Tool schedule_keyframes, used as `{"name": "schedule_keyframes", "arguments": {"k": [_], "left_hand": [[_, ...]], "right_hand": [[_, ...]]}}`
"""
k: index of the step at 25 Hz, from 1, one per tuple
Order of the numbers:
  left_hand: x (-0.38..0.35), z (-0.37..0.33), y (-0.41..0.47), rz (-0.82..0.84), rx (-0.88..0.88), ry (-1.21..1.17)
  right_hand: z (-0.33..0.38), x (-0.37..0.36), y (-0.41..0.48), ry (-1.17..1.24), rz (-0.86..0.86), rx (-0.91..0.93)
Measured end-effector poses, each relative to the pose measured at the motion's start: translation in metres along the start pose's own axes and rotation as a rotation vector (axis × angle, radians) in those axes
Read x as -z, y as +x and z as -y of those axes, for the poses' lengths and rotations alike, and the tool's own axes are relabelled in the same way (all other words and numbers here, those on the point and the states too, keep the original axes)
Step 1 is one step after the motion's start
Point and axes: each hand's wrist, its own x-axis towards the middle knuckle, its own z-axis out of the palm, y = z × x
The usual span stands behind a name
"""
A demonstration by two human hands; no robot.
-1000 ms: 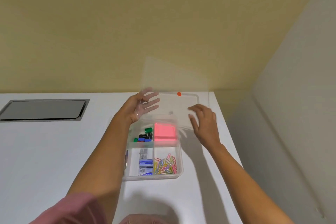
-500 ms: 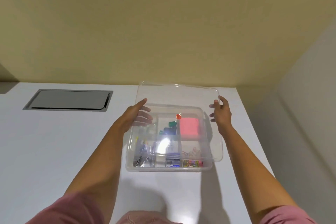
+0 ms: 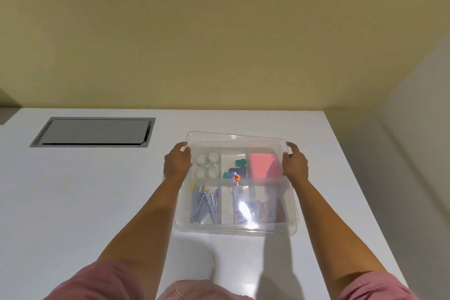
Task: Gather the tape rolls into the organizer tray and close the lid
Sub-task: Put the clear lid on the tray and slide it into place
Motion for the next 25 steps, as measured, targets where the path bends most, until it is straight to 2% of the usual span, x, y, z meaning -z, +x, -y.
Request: {"name": "schedule_keyframes", "arguments": {"k": [4,8,13,18,25], "left_hand": [[-0.015,0.004,0.009,-0.059,-0.034,0.209],[-0.026,0.002,0.017,-0.141,0.021,0.174],[-0.036,0.002,0.028,-0.171,0.091,0.181],[-0.04,-0.009,0.043,-0.181,0.176,0.083],[-0.044,-0.006,0.052,-0.157,0.237,0.021]], "right_hand": [[0.001,-0.003,0.01,-0.147,-0.047,-0.01],[-0.001,-0.013,0.025,-0.215,-0.009,0.031],[0.002,-0.024,0.042,0.004,-0.042,-0.052],[0.009,-0.031,0.054,0.318,-0.043,-0.267],[0.015,-0.032,0.058,0.344,-0.016,-0.354]]}}
